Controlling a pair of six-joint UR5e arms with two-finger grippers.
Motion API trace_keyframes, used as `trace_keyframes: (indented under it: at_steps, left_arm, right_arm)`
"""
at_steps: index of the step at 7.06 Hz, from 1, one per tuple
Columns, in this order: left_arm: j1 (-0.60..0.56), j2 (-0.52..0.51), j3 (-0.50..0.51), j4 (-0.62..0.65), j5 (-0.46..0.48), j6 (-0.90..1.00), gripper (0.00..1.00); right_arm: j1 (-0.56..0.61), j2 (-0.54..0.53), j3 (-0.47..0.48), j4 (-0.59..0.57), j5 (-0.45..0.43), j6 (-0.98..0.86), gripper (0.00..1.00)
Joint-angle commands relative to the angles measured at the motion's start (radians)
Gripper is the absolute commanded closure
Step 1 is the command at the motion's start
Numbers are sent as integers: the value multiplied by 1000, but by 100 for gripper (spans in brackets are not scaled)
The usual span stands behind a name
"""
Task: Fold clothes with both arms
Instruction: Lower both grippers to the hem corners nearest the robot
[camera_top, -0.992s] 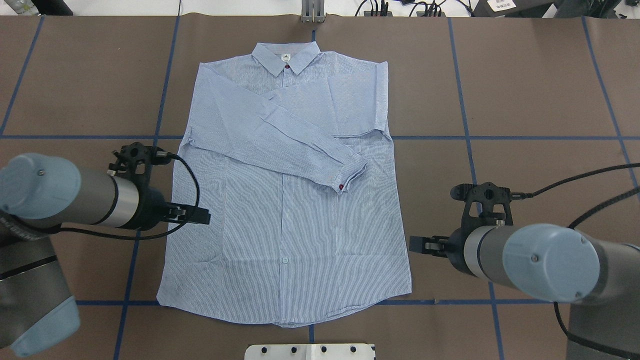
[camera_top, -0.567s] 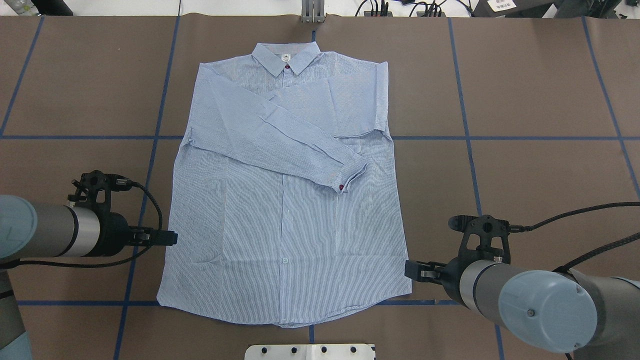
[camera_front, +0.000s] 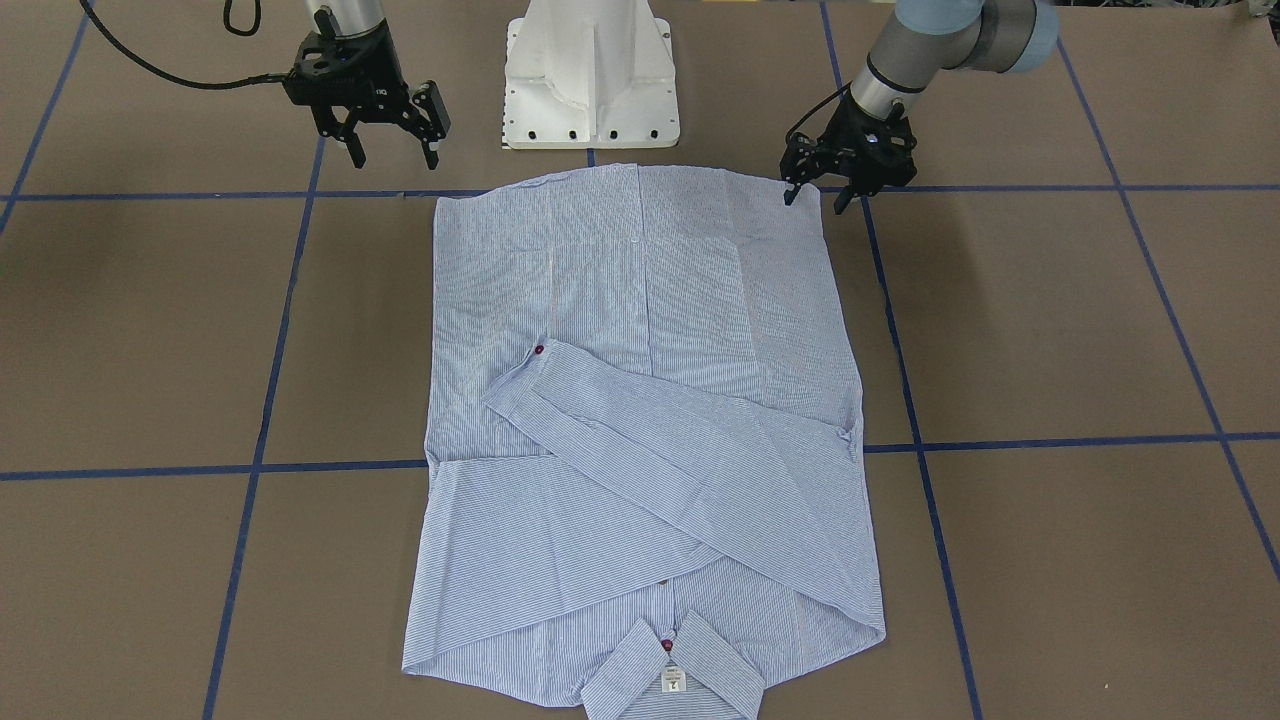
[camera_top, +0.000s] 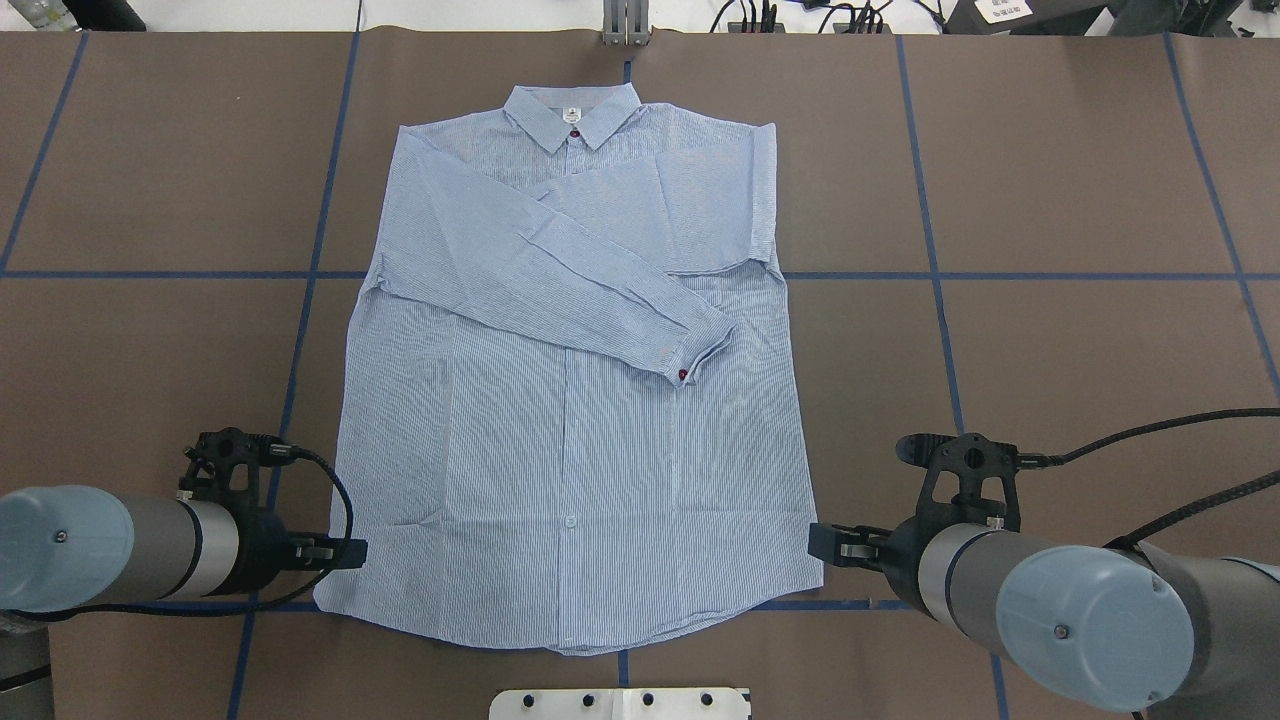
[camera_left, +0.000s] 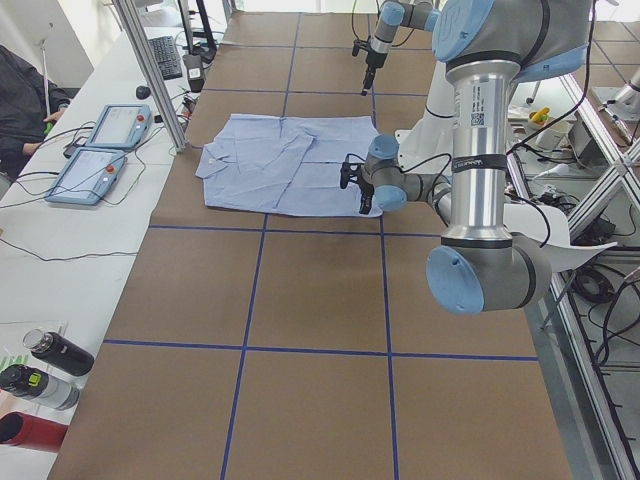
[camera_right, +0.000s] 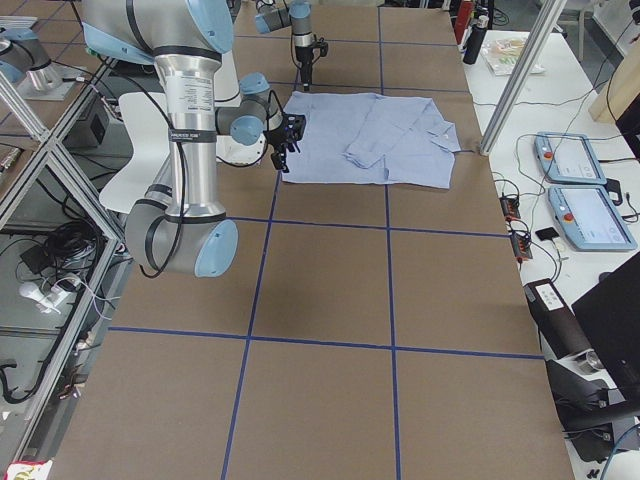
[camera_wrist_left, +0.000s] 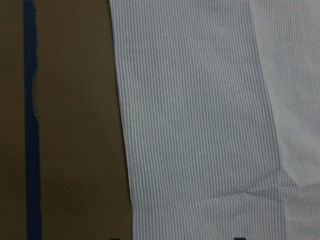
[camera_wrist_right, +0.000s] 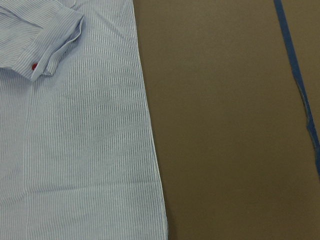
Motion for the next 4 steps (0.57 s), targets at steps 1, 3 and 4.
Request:
trace_keyframes:
  at_steps: [1,3,4]
  left_arm:
    - [23,18,4,2,1,-8,34]
    - [31,19,5,2,-1,-16,36]
    - [39,19,8,2,-1,-22,40]
  right_arm:
    - [0,0,1,1,0,0,0]
    - [0,0,1,1,0,0,0]
    - [0,0,1,1,-2,0,0]
